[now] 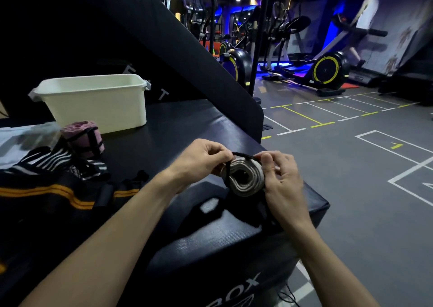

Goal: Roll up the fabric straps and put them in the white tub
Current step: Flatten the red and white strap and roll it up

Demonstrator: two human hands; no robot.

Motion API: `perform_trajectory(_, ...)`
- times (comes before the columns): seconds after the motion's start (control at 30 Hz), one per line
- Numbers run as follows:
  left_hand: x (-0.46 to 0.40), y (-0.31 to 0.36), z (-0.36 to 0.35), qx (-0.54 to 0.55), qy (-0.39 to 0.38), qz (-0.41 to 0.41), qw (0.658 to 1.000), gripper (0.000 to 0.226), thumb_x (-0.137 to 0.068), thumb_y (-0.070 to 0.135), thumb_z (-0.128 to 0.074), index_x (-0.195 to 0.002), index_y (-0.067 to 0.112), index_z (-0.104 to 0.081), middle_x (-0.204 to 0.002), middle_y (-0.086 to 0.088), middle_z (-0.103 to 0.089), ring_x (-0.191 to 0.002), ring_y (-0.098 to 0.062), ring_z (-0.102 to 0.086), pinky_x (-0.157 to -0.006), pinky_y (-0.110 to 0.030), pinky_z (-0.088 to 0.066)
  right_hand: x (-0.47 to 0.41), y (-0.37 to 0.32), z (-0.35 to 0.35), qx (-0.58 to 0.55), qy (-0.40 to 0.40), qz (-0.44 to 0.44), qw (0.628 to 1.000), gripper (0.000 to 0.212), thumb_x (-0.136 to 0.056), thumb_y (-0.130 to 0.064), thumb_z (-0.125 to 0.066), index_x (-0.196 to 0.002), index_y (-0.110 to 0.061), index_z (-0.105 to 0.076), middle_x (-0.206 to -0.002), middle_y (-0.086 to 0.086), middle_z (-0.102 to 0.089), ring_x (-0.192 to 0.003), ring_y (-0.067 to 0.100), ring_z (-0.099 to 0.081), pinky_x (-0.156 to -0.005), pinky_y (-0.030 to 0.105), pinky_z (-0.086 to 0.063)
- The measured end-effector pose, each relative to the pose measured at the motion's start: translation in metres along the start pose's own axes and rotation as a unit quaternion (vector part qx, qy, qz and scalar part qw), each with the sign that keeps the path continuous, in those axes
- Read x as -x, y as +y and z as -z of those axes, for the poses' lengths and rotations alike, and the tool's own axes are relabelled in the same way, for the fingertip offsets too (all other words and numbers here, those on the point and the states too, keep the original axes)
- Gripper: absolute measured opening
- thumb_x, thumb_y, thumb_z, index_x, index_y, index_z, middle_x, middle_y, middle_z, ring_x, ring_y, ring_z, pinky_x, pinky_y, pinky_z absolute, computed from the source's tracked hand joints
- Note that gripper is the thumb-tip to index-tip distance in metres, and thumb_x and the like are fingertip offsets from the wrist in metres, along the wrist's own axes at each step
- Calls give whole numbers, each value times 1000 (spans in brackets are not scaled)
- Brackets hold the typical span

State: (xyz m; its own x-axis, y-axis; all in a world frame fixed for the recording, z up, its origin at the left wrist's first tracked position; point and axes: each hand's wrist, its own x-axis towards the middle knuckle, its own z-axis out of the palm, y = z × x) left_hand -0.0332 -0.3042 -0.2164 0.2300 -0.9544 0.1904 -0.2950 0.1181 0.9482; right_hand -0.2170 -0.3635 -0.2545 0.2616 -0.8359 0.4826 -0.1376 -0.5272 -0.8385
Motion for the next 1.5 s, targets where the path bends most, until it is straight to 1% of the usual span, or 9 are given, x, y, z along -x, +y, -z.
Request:
perform_trajectory(0.1, 1, -1, 3, 45, -21, 11, 999, 17, -100, 6, -61, -95, -7, -71, -80, -13, -69, -70, -19, -65, -72, -28, -58, 3, -1, 1, 59, -63, 16, 996, 45, -83, -73, -54, -115, -43, -62, -113, -20, -60, -107, -8, -57, -95, 15, -44)
perform_trajectory(0.33, 4, 3, -2, 103, -105, 28, 989, 18, -103, 5, -53, -104, -9, -65, -87, -14, -70, -74, -16, -67, -77, -24, -58, -3, 3, -2, 31, -28, -5, 999, 15, -99, -38, -61, -113, -36, -62, -106, -16, -70, -101, -7, -62, -85, 8, -41)
perform_trajectory(0.57, 11, 9, 13, 39, -213, 93, 972, 13, -103, 11, -57, -95, 2, -61, -91, -8, -69, -92, -18, -64, -84, -37, -57, -12, 2, -10, -8, -15, -38, 999, 25, -100, -43, -54, -108, -25, -69, -98, -8, -72, -96, 10, -67, -94, 41, -52)
perform_trajectory(0.8, 12, 13, 16, -124, -195, 119, 966, 21, -99, 8, -62, -78, 11, -58, -85, -12, -58, -80, -17, -65, -67, -32, -58, -9, -5, -20, -11, -3, -47, 999, 33, -94, -48, -49, -103, -23, -70, -95, -8, -73, -94, 11, -67, -93, 43, -53)
perform_trajectory(0.9, 12, 12, 16, -197, -145, 85, 966, 18, -96, 13, -66, -83, 1, -63, -81, -10, -62, -71, -10, -68, -68, -35, -61, -11, -4, -19, -12, -10, -70, 997, 36, -93, -50, -47, -102, -25, -71, -95, -6, -74, -95, 13, -68, -94, 45, -53)
perform_trajectory(1.03, 9, 9, 9, -148, -81, 92, 981, 20, -98, 14, -59, -87, -2, -62, -86, -12, -65, -68, -17, -71, -57, -35, -60, -13, 1, -14, -35, -28, -83, 996, 27, -105, -38, -49, -95, -23, -71, -93, -4, -75, -95, 14, -70, -93, 42, -54)
perform_trajectory(1.17, 11, 10, 8, -78, -110, 144, 980, 19, -98, 9, -47, -90, 2, -62, -80, -12, -62, -67, -28, -65, -59, -38, -57, -11, -1, -10, -6, -69, -69, 995, 28, -106, -44, -44, -106, -24, -63, -101, -7, -72, -101, 12, -67, -91, 32, -50)
perform_trajectory(1.33, 9, 11, 4, -57, -112, 154, 980, 24, -98, 13, -49, -85, 3, -66, -83, -14, -62, -74, -29, -66, -57, -34, -56, -11, 3, 2, 81, 0, -16, 997, 63, -86, -79, -43, -119, -27, -54, -109, 0, -66, -96, 16, -67, -90, 44, -54)
perform_trajectory(1.5, 10, 9, 7, -56, -124, 156, 978, 24, -96, 14, -49, -82, 5, -65, -77, -13, -63, -74, -28, -65, -58, -34, -55, 3, 1, -6, 137, -79, 4, 987, 104, -55, -87, -66, -139, -28, -50, -130, -8, -63, -120, 8, -60, -103, 33, -48)
